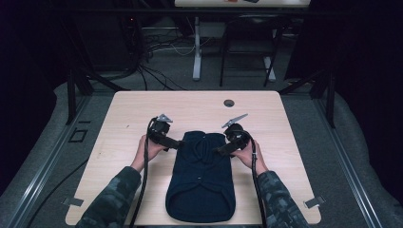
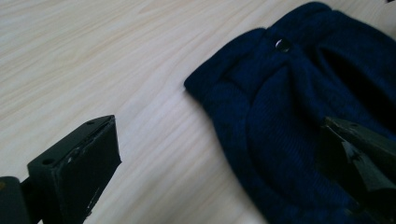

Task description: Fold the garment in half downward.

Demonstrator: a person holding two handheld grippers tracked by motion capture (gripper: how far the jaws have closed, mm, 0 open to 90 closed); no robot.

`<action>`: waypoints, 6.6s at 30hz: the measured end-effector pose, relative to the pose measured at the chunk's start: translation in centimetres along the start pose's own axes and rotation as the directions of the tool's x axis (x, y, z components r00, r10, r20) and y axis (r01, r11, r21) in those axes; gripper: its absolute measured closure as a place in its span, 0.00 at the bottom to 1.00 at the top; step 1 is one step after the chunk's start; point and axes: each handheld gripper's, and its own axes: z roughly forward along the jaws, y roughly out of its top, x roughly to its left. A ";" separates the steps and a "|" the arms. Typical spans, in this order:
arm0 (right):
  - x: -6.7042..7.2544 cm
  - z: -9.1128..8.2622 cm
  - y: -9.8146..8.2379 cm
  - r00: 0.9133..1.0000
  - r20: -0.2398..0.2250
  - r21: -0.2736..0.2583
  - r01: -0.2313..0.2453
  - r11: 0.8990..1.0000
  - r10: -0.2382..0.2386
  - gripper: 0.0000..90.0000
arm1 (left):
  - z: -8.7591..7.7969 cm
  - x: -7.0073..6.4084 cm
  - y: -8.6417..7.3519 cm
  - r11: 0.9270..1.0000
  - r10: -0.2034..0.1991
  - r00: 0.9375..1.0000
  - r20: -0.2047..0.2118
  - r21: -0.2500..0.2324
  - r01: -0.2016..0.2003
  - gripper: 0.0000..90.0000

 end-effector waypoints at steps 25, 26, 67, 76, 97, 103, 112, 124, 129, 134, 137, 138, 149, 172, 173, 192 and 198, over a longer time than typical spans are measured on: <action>-4.0 3.7 2.9 0.996 0.077 0.078 -0.061 0.995 0.055 0.60 | 5.9 1.0 2.9 0.988 0.028 1.000 0.004 0.152 -0.028 0.22; -3.9 4.1 2.8 0.995 0.078 0.091 -0.068 0.994 0.061 0.60 | 5.9 0.9 2.9 0.986 0.046 0.999 0.003 0.162 -0.046 0.23; -1.8 4.9 3.2 0.989 0.141 0.152 0.017 0.988 -0.039 0.83 | 5.5 -1.5 2.8 0.977 0.111 0.994 0.018 0.180 -0.112 0.75; -1.4 4.5 2.2 0.985 0.167 0.068 0.020 0.997 -0.031 0.84 | 5.3 -2.4 2.9 0.973 0.154 0.988 -0.014 0.175 -0.149 0.79; 0.1 0.3 2.3 0.981 0.168 -0.042 0.111 0.993 -0.102 0.85 | 2.3 -3.4 3.4 0.977 0.202 0.979 -0.023 0.067 -0.200 0.80; 0.5 -0.9 2.3 0.981 0.159 -0.050 0.123 0.991 -0.113 0.84 | 1.4 -3.9 3.7 0.974 0.221 0.975 -0.024 0.046 -0.220 0.80; 1.0 -1.8 2.5 0.982 0.141 -0.057 0.135 0.989 -0.126 0.84 | 0.3 -4.4 3.9 0.972 0.235 0.972 -0.028 0.027 -0.234 0.80; 0.9 -3.1 2.2 0.989 0.097 -0.070 0.122 0.990 -0.115 0.81 | -1.0 -5.6 4.0 0.953 0.301 0.952 -0.049 -0.023 -0.303 0.82; 0.9 -3.4 2.1 0.990 0.088 -0.070 0.113 0.991 -0.107 0.80 | -1.5 -5.9 3.8 0.938 0.340 0.939 -0.041 -0.052 -0.342 0.82; 1.5 -4.0 2.0 0.986 0.109 -0.077 0.137 0.988 -0.128 0.84 | -2.2 -5.9 3.8 0.934 0.353 0.936 -0.023 -0.057 -0.353 0.81; 2.8 -4.5 2.2 0.966 0.168 -0.082 0.211 0.974 -0.195 0.85 | -2.5 -5.8 3.9 0.932 0.361 0.932 0.003 -0.041 -0.361 0.80; 2.8 -4.5 2.2 0.966 0.168 -0.082 0.211 0.974 -0.195 0.85 | -2.5 -5.8 3.9 0.931 0.366 0.930 0.023 -0.025 -0.365 0.80; 5.2 -4.8 2.5 0.914 0.242 -0.072 0.350 0.934 -0.324 0.86 | -2.8 -5.4 3.5 0.925 0.375 0.923 0.082 0.036 -0.379 0.79; 2.3 -3.9 2.4 0.983 0.082 -0.019 0.164 0.986 -0.162 0.49 | -3.3 -7.4 4.2 0.864 0.500 0.866 -0.027 -0.051 -0.500 0.84; 2.1 -3.8 2.5 0.986 0.071 -0.013 0.153 0.988 -0.151 0.47 | -3.4 -7.5 4.2 0.859 0.508 0.861 -0.024 -0.058 -0.508 0.84; 3.5 -2.9 2.5 0.974 0.147 -0.040 0.182 0.983 -0.174 0.87 | -3.4 -5.7 4.1 0.904 0.428 0.901 0.069 -0.038 -0.427 0.72; 4.8 -3.5 2.7 0.948 0.215 -0.075 0.255 0.964 -0.234 0.87 | -3.3 -5.4 4.1 0.919 0.395 0.915 0.081 -0.018 -0.394 0.53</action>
